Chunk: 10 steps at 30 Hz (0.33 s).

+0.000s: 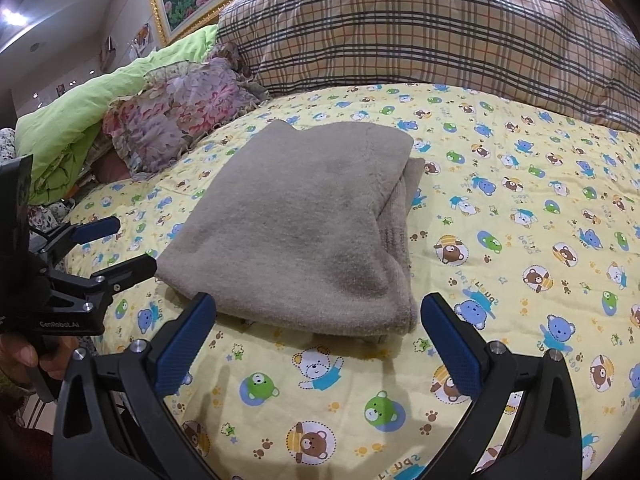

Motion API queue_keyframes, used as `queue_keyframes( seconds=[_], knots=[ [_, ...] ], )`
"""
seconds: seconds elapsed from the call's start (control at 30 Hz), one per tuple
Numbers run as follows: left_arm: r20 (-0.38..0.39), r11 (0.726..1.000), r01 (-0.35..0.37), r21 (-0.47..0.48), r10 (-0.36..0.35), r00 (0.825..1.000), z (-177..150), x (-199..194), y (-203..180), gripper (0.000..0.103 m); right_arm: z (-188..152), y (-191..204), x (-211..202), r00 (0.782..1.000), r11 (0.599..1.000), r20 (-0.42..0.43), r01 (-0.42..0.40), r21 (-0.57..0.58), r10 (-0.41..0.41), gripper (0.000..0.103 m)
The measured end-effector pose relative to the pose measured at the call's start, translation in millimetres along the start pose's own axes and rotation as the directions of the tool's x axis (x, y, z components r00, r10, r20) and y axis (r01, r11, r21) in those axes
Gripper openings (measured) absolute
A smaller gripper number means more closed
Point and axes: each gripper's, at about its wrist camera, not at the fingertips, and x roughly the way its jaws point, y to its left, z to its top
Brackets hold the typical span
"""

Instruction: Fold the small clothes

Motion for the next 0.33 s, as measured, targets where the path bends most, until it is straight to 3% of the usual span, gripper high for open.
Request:
queue_keyframes(
  seconds=[0.33],
  knots=[
    [-0.030, 1.000, -0.002, -0.014, 0.001, 1.000, 3.9, 4.5, 2.1, 0.099, 2.2, -2.4, 1.1, 1.000, 1.000, 0.006, 0.000, -0.007, 0.000, 0.102]
  ],
)
